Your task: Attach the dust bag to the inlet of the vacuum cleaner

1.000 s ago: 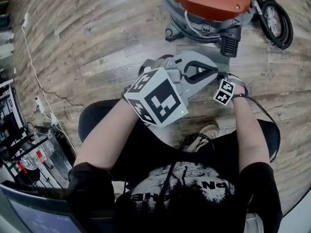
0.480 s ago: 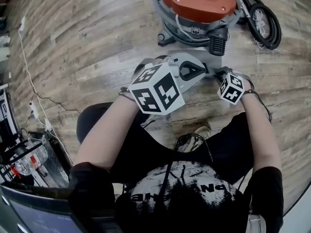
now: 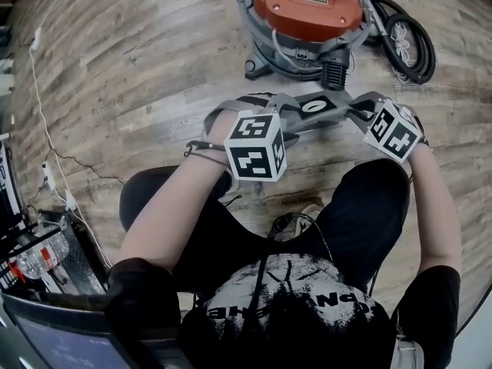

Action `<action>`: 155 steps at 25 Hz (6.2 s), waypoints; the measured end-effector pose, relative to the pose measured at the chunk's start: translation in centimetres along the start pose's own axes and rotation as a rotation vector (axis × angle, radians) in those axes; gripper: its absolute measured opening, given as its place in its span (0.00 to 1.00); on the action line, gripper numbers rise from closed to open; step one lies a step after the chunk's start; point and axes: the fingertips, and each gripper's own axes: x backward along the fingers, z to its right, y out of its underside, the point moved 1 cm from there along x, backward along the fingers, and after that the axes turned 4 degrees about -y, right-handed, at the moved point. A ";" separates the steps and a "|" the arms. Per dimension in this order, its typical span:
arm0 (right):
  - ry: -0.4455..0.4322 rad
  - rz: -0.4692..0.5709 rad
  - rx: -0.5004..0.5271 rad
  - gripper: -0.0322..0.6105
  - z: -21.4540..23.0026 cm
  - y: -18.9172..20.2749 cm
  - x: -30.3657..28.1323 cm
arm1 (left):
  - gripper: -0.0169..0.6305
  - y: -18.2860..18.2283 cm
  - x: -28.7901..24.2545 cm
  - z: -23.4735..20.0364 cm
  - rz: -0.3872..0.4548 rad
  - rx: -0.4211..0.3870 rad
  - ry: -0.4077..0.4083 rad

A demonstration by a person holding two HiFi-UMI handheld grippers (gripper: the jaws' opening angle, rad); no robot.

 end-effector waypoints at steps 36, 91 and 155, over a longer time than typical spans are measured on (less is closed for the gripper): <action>0.063 0.099 0.086 0.44 -3.5 -5.4 6.8 | 0.07 -3.4 0.7 -4.0 0.059 -0.013 -0.109; 0.339 0.009 0.087 0.09 2.7 -5.8 7.3 | 0.07 -6.3 1.2 -8.3 0.063 -0.028 -0.191; 0.443 0.054 -0.026 0.09 4.2 -4.4 7.8 | 0.10 -8.7 0.9 -10.4 0.151 0.003 -0.243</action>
